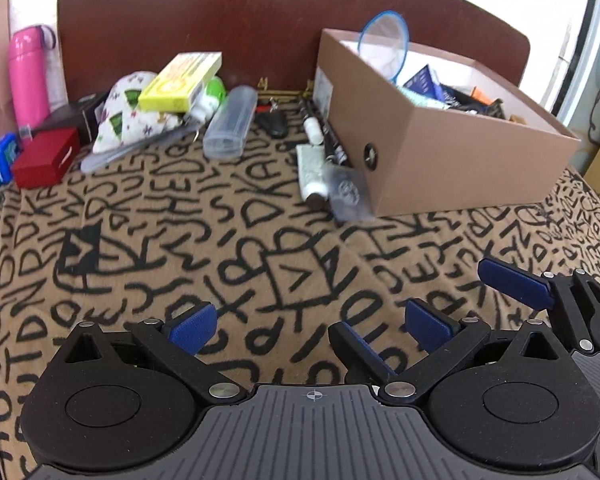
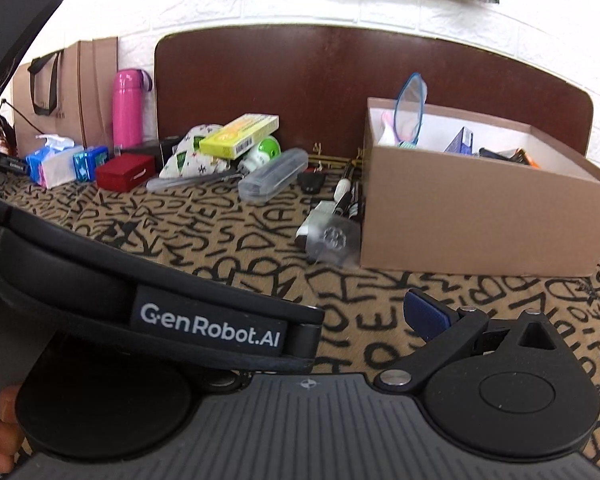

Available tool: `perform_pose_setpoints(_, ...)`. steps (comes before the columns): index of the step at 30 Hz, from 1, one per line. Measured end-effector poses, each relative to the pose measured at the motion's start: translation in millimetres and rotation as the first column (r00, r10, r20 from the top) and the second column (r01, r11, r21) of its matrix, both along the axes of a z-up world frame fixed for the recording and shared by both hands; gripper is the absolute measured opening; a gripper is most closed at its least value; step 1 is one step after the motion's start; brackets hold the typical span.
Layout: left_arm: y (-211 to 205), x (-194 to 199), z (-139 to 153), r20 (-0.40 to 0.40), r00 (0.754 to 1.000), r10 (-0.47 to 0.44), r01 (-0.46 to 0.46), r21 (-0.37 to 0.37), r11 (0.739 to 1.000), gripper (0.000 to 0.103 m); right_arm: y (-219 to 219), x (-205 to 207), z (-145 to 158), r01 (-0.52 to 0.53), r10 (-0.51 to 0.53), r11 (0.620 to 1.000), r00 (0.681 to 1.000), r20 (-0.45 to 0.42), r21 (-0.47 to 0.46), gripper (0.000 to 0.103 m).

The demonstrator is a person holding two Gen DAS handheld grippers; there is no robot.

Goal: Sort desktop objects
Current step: 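Withdraw the left tool from the box back over the table, then grasp the clear cloud-printed pouch with the left gripper and lift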

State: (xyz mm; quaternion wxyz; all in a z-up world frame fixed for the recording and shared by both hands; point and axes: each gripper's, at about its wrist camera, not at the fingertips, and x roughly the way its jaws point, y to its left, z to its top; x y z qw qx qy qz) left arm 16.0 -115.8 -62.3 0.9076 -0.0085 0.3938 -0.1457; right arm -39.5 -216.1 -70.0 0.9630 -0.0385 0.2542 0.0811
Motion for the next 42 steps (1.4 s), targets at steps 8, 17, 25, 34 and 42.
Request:
perform_pose_setpoints(8, 21, 14, -12, 0.005, 1.0, 0.027, -0.027, -0.062, 0.998, 0.103, 5, 16, -16, -0.003, 0.003, 1.0, 1.0, -0.025, 0.007, 0.103)
perform_pose_setpoints(17, 25, 41, -9, 0.016, 1.0, -0.008, 0.01, -0.099, 0.995, 0.097, 4, 44, -17, 0.013, -0.013, 1.0, 1.0, -0.013, 0.006, 0.095)
perform_pose_setpoints(25, 10, 71, -10, -0.013, 0.996, -0.084, 0.082, -0.138, 0.987, 0.077, -3, 74, -17, 0.041, -0.04, 0.999, 0.999, -0.019, 0.031, 0.076)
perform_pose_setpoints(34, -6, 107, -12, -0.062, 0.991, -0.122, 0.107, -0.201, 0.974, 0.06, -6, 96, -21, 0.047, -0.045, 0.998, 0.998, -0.048, 0.04, 0.066)
perform_pose_setpoints(42, -25, 123, -23, -0.089, 0.985, -0.145, 0.127, -0.184, 0.975, 0.051, -21, 110, -28, 0.095, -0.082, 0.989, 0.991, -0.108, 0.114, 0.055)
